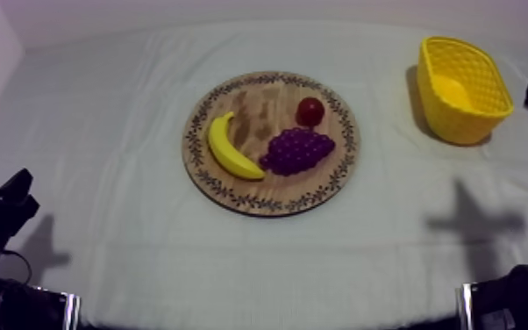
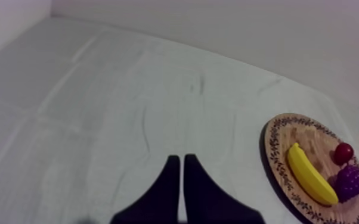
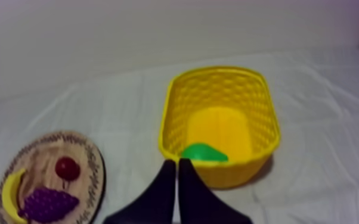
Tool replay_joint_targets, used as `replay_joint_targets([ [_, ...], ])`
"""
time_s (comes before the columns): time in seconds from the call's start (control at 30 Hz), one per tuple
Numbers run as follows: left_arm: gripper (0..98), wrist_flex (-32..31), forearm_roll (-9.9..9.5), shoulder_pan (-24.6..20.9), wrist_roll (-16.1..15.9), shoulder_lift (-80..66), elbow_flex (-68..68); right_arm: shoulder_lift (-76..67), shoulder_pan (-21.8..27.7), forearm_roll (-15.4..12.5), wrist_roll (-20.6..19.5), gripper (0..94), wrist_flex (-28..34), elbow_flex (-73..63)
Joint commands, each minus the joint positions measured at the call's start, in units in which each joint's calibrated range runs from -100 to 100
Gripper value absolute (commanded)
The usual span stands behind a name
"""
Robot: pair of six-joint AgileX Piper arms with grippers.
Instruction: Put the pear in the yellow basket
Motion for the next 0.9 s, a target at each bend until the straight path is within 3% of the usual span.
replay_joint_targets([
  [0.0,0.1,0.02,0.01,0.01,0.00,0.02,-0.02,-11.06,0.52,-2.18,2.42,0.5,-0.10,10.84],
  [0.1,0.1,0.02,0.01,0.01,0.00,0.02,-0.02,-17.70,1.42,-5.20,3.60,0.4,-1.01,17.95],
  [0.13,0.1,0.02,0.01,0.01,0.00,0.02,-0.02,-19.73,1.65,-5.06,2.81,0.4,-1.03,19.95],
  [0.3,0.1,0.02,0.01,0.01,-0.01,0.02,-0.02,-25.71,1.78,-1.92,-3.68,0.3,0.93,24.34],
  [0.43,0.1,0.02,0.01,0.01,-0.02,0.02,-0.02,-26.70,1.58,2.26,-9.10,0.3,2.12,26.09],
  [0.57,0.1,0.02,0.01,0.01,0.01,0.02,-0.02,-26.94,1.60,4.86,-6.43,0.3,0.00,27.61],
  [0.87,0.1,0.02,0.01,0.01,0.01,0.02,-0.02,-27.01,1.60,5.68,3.52,0.3,-0.81,28.15],
])
